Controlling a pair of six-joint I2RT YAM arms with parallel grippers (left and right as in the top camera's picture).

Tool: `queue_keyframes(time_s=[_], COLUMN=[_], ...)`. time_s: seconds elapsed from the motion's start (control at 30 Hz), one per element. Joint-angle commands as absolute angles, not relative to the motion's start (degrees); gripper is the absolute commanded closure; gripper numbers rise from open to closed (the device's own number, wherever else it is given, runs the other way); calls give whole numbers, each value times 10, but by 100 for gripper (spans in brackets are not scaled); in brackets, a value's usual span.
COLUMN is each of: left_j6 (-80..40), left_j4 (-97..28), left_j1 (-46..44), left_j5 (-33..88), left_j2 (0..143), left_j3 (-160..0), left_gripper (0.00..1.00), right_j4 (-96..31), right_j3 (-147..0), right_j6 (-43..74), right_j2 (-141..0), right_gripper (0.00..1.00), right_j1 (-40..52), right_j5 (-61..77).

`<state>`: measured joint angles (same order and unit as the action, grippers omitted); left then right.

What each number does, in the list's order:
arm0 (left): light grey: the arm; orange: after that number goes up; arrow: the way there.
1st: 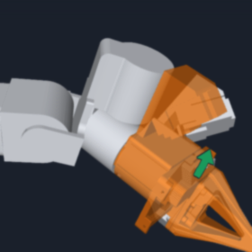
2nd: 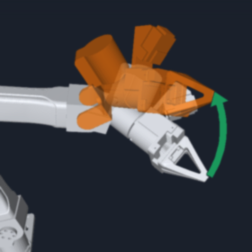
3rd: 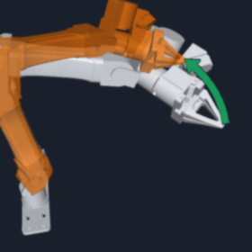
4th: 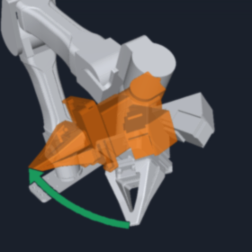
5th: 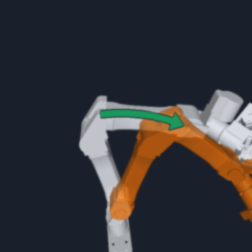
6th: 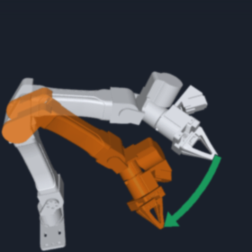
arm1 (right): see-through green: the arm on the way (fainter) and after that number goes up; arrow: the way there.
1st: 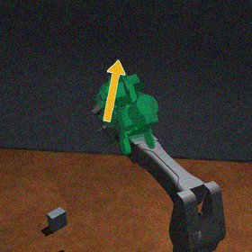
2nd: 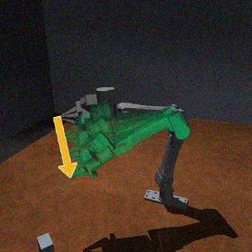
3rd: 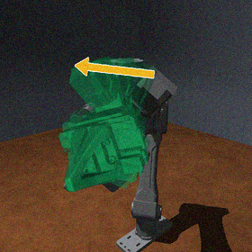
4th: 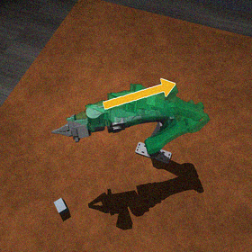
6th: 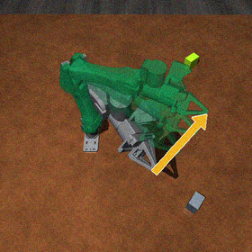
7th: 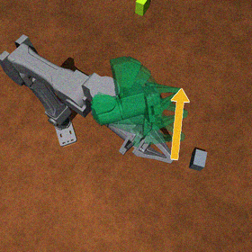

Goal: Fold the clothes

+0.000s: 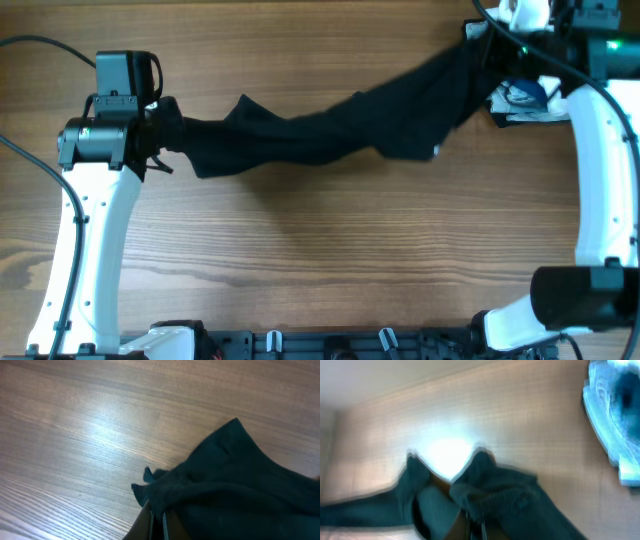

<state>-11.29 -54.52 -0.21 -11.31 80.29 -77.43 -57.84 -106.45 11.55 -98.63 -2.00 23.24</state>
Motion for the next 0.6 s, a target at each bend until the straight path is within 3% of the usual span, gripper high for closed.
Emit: queue_keyframes(time_s=[0.0,0.03,0.07,0.1,0.13,0.17,0.2,0.4,0.57], left_j6=[-124,-124,-124,-124,-124,-124,-124,-124,-124], left_j4=[-528,-525,-523,-522,-521,-521,-521,-520,-517], left_j1=[1,1,1,1,1,1,1,1,1], left_j5=[-115,-114,-114,-114,-114,-114,-114,-114,-114], left_j2=[801,803,805,808,812,815,820,844,847], left_j3=[-778,-778,-778,-778,-778,-778,-778,-778,-778], left_gripper=[96,96,96,96,96,96,96,96,96], right_j4=[-467,-440,-408,-380,-363,-356,-361,-451,-508], right_j3=[-1071,-1071,-1071,-1071,-1071,-1071,-1071,-1072,-1046], right_j6=[189,197,200,201,198,195,194,122,102], right_j2=[-1077,-1096,-1121,-1145,-1164,-1179,-1190,-1180,-1187], right_gripper=[92,86,64,52,27,15,10,4,9], right_j1=[13,20,30,39,46,50,53,52,66], right_j5=[210,210,210,210,210,210,210,215,172])
